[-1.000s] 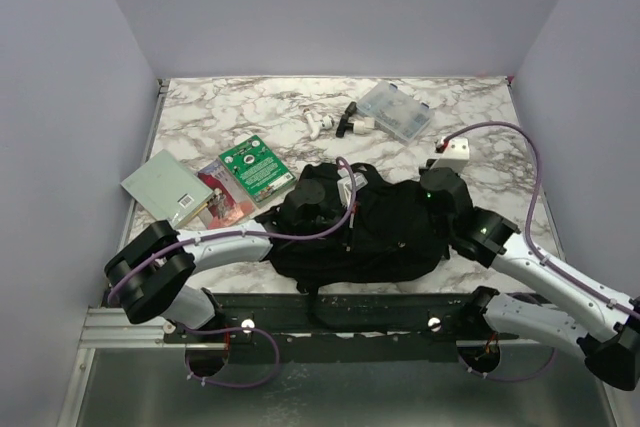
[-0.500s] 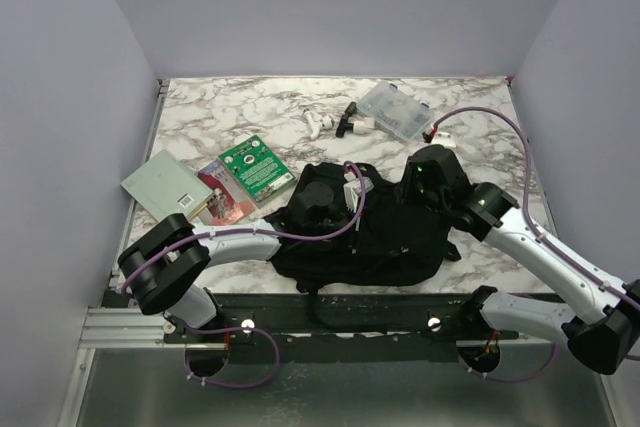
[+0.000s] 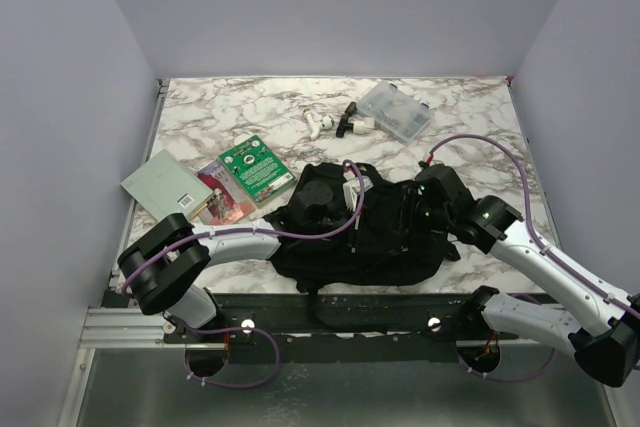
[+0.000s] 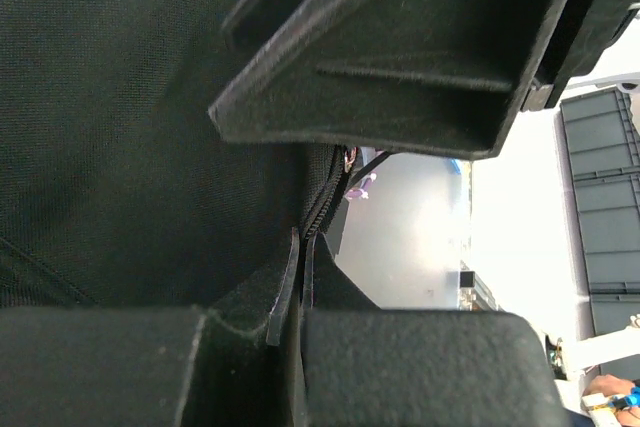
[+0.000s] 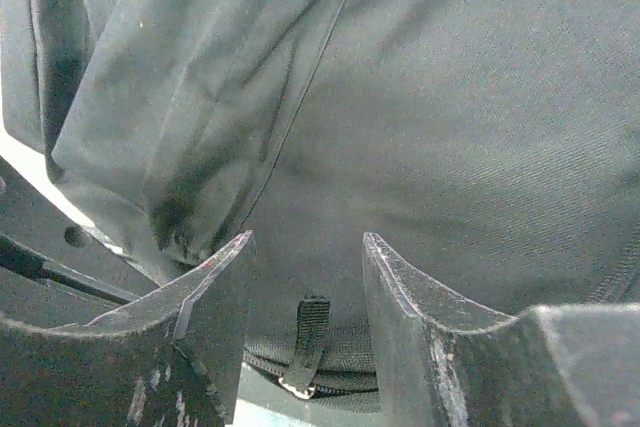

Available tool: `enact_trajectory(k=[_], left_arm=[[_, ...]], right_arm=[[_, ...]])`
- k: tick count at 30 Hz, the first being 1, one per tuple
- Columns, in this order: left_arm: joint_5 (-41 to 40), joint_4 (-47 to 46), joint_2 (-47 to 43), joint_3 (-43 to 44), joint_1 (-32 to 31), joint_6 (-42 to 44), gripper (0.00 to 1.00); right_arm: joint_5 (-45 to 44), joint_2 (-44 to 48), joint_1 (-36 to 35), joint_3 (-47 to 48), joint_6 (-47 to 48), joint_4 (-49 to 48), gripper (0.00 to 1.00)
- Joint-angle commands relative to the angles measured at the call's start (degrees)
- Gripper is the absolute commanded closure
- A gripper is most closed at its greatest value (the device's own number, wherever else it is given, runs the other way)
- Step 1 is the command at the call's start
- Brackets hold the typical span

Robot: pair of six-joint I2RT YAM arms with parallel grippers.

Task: Pack the student bag
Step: Unzip the student bag at the center of the board.

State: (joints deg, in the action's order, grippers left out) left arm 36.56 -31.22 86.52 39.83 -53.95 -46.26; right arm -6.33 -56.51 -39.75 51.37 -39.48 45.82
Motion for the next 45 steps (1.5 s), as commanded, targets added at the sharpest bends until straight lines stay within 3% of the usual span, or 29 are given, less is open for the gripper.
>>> enact_trajectory(k=[1,13,21,25,29,35,41,45], left_arm=[[0.8,-2.6,-0.9,0.8,0.4,-0.3,1.00],[0.9,-3.0,-0.4,0.9,0.9,-1.1,1.00],[1.3,-4.0,0.0,0.7,1.1,-2.2,1.00],[1.2,-4.2,0.3,0.6,1.1,-2.4,1.00],[1.6,-4.4,1.2,0.7,1.1,-2.6,1.00],[1.0,-4.4,1.4,-0.1,1.1,-3.2,1.00],[-0.8,-4.4,-0.2,-1.7,0.9,-2.5,1.00],[-3.2,-4.3,-2.1,-3.2,-0.2,0.0,1.00]], right_arm=[[5.5,0.0,0.1,-1.1,-0.4,2.1,0.51],[6.7,6.1,0.1,-5.0,-5.9,4.0,0.53],[3.9,7.7,0.1,-6.2,-9.0,1.3,0.66],[2.1,7.9,0.1,-6.4,-8.7,0.7,0.99],[-3.8,6.6,0.1,-5.4,-8.8,1.3,0.99],[-23.1,-0.6,0.1,-2.0,-11.0,3.3,0.99],[-37.3,-7.2,0.2,1.2,-20.5,7.8,1.00],[-42.5,-8.5,2.0,0.6,-22.9,5.0,0.99]])
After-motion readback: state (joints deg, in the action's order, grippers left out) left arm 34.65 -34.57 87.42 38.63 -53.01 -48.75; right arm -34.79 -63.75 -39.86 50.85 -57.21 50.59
